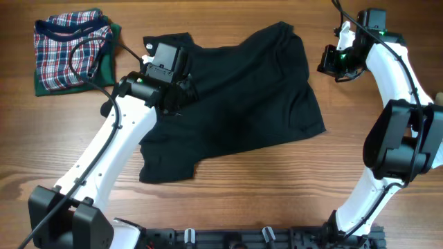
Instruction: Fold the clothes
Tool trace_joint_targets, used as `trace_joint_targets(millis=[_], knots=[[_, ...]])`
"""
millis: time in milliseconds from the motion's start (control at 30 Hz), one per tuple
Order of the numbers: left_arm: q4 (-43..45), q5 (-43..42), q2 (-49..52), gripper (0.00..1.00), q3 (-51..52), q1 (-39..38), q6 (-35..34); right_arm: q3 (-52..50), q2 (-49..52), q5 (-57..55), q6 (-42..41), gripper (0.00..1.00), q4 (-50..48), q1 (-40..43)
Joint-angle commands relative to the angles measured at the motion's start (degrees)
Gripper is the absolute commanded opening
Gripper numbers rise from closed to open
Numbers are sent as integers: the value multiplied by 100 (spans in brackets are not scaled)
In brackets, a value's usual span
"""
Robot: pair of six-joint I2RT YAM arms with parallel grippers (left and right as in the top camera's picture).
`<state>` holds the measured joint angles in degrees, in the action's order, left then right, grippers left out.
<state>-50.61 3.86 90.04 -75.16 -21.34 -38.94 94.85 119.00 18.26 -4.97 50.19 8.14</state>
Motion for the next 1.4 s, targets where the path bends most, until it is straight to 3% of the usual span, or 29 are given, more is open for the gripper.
trace_joint_targets(millis=[0,33,100,367,600,633,767,967,1167,1367], knots=[[-7,116,-2,69,-81,35,-55,83,-70,72,48,17,402,-2],[-31,116,-2,69,-81,35,-52,83,-79,149,44,30,597,-2],[-120,114,-4,69,-83,35,-52,83,-138,151,48,36,835,-2],[-1086,125,-1172,70,-83,35,-234,81,-1611,37,50,45,2280,-2],[-2164,546,-2155,70,-81,20,-988,-254,-3434,-243,-179,48,2903,-2],[-2479,570,-2354,69,-81,20,-1307,-831,-4124,-717,-739,51,2844,-2],[-2874,778,-2518,66,282,20,-1860,-2490,-5088,-946,-1368,57,2173,-2],[-2052,656,-2634,66,1917,20,-2802,-4415,-5010,-398,-1362,58,387,-2],[-1010,608,-2629,66,2743,22,-2800,-4581,-4509,-385,-1296,58,-426,-2],[-772,608,-2627,72,3318,20,-2730,-4581,-3689,-382,-1152,60,-671,-2]])
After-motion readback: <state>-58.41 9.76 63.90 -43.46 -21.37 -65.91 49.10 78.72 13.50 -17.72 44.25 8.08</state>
